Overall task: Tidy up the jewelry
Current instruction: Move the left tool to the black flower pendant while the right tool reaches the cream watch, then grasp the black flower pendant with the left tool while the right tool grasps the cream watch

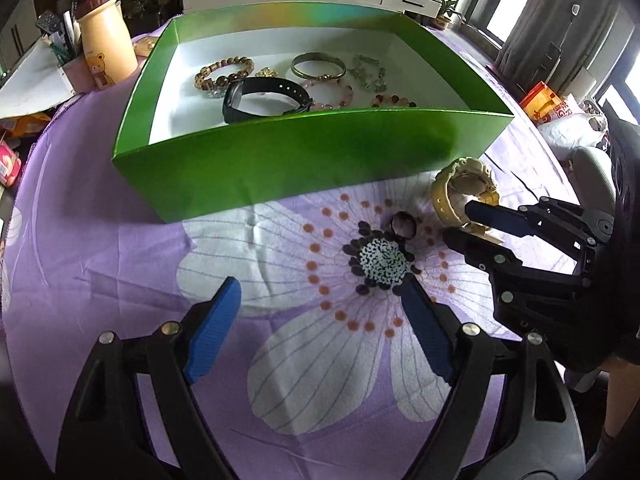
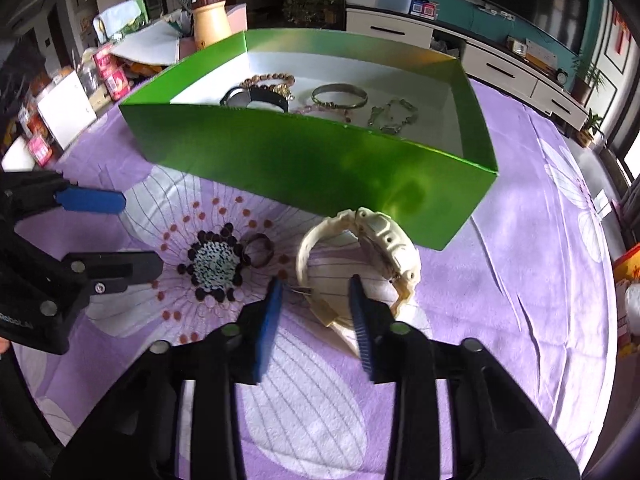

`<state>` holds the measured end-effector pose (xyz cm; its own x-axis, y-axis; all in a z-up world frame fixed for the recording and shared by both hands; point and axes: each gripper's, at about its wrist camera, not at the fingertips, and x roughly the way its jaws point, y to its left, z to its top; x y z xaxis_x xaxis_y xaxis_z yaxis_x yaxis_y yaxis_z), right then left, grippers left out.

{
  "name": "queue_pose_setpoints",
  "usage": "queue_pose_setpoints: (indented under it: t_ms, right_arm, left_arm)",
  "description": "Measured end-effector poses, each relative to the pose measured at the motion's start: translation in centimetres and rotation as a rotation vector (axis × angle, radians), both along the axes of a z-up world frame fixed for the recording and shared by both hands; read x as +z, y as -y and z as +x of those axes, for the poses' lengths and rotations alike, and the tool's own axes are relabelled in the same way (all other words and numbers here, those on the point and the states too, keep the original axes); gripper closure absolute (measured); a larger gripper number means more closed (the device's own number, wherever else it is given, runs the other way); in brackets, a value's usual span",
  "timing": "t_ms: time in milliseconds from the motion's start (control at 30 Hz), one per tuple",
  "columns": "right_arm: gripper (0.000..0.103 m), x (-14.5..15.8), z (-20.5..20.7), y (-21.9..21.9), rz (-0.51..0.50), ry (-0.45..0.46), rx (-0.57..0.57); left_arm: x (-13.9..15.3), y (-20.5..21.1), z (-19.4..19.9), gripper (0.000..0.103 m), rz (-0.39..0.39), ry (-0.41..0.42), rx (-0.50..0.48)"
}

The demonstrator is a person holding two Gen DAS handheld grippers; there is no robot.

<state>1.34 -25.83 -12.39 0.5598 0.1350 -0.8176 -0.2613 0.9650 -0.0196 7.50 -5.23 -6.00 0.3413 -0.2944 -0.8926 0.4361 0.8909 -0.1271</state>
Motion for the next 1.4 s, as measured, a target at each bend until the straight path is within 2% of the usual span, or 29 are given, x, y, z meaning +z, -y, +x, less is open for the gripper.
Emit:
queue_pose_setpoints:
  t_ms: [200,333,600,767,967,1033,1067,1400]
  right_arm:
    - [0.091,-0.2,-0.4,0.4,-0.016,0.019,0.019]
    - [0.093,0.0,-1.2,2.0,0.029,0.036,-0.032]
    - [0.093,0.5,-3.2,3.8,0.061,0.059,-0.08]
    - [0.093,0.7,-3.9,4.7,0.102,0.069,-0.092]
    - [0.093,0.4,-4.1,4.7,0.122,0.068,-0.09]
    - [0.093,0.3,-4.0,4.6,0.122,0.067,-0.09]
    - [0.093,0.4,-4.0,4.7,0.123,0.067,-0.09]
    - [0.093,0.9,-3.8,4.8,0.142,0.07,-0.109]
  left_arm:
    - [-0.3,2.2,0.5,0.023,0.02,0.018,-0.029]
    - [-0.8,3.6,0.6,0.026,0.033,0.022,-0.055]
    - [-1.6,6.2,0.8,0.046,0.052,0.025,-0.103]
    - [-1.9,7.9,0.5,0.051,0.094,0.076,-0.142]
    - [-1.9,8.3,-0.2,0.069,0.081,0.107,-0.172]
    - [-1.8,8.0,0.0,0.076,0.076,0.105,-0.164]
    - [-1.8,7.8,0.1,0.084,0.072,0.102,-0.159]
    - [-1.7,7.2,0.3,0.084,0.061,0.062,-0.124]
